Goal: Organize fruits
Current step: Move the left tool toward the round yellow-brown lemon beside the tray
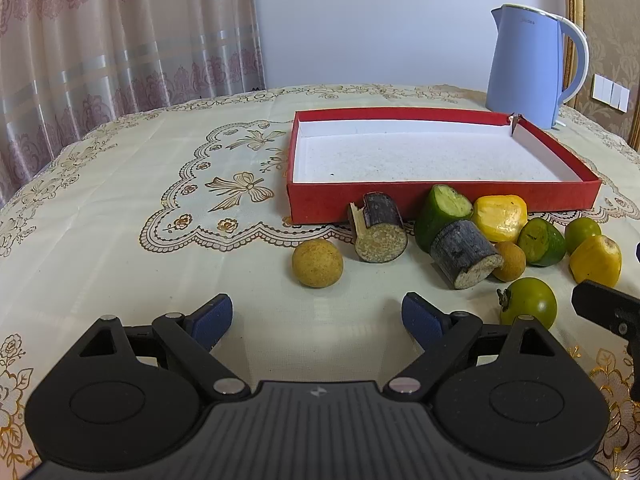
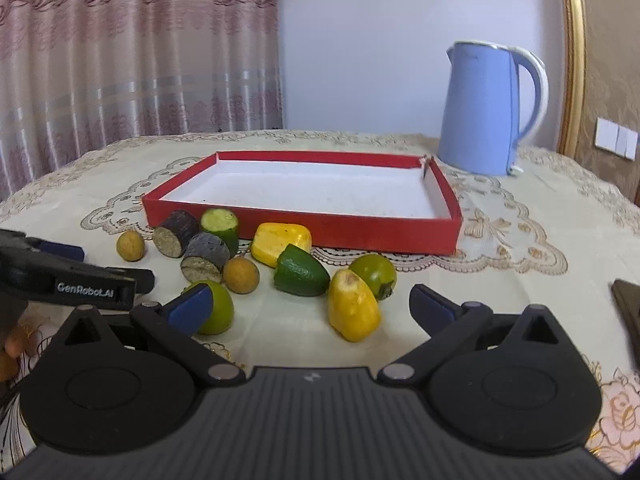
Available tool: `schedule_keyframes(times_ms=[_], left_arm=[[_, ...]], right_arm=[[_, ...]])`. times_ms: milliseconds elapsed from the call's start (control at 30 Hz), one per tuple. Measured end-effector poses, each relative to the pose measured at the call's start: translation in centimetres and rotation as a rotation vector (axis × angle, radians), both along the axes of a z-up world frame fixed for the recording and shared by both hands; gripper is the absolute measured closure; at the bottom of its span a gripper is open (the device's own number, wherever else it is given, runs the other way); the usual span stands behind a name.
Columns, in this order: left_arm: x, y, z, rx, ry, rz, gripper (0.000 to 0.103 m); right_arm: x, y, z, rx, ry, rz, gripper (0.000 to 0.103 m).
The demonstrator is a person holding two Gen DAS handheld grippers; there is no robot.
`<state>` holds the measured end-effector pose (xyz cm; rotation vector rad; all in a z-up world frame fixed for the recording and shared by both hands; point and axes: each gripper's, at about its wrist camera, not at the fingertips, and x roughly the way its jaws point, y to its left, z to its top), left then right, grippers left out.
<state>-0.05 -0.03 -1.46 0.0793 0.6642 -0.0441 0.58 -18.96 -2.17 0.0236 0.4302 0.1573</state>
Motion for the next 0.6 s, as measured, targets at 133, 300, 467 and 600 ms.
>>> schedule_keyframes(times_ms=[133,300,467,600], left_arm=[[0.0,0.0,0.0,0.001,0.0,0.0,0.011],[0.0,0.0,0.0,0.01,0.004,0.002,0.011],[0.6,0.8,0.8,0.013,0.01,-0.01,0.011],[1.6,1.6,1.3,-0.012,0.03,-0.026,0.011]], right_arm=[[0.3,-0.1,0.3,0.008,0.005,-0.015,0.0],[0.4,-0.4,0.5,0.027,0.015,-0.029,0.0],[0.1,-1.4,0.8,0.066,-0.006,-0.024,0.0],[0.1,-1.5,0.3,0.063,-0.001,-0.024,0.0]])
